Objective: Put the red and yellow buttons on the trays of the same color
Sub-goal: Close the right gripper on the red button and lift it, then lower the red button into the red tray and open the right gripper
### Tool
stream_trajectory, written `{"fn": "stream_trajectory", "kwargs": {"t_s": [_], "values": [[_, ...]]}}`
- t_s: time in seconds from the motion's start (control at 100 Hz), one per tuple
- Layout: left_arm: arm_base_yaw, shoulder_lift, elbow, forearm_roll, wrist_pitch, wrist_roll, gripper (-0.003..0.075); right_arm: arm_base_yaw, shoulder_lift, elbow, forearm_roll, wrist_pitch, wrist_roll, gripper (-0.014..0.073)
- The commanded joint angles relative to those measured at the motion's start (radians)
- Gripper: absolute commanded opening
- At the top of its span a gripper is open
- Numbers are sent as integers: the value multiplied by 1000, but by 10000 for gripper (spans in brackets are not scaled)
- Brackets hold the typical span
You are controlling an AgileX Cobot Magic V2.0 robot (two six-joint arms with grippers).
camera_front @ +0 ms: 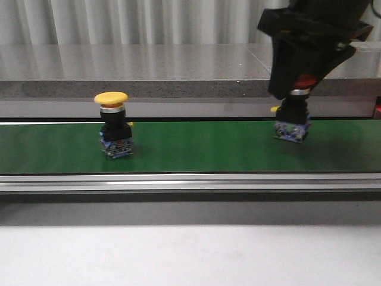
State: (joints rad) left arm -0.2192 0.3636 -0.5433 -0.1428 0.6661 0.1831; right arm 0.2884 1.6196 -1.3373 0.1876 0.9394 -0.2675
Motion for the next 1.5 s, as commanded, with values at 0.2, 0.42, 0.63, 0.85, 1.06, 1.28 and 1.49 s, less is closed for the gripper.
{"fn": "stream_trajectory", "kwargs": {"t_s": [0.2,0.42,0.63,0.85,1.06,1.28,1.49], "values": [[-7,6,-25,-10,-72,-1,-20,-262,-102,-32,7,-41,10,62],[-7,6,-25,-10,-72,-1,-20,-471,-102,-32,7,-81,10,62],[-7,6,-25,-10,-72,-1,-20,-597,-80,-32,7,-105,10,62],[-7,6,-25,-10,-72,-1,-20,-681,-33,-49,7,-109,10,62],[-7,6,-25,-10,-72,-1,-20,-743,40,-150,10,-85,19,62],[-7,6,-25,-10,-72,-1,-20,-754,123,-188,34,-134,19,62],[-7,6,-25,-10,-72,-1,-20,-754,203,-188,96,-229,19,62]]}}
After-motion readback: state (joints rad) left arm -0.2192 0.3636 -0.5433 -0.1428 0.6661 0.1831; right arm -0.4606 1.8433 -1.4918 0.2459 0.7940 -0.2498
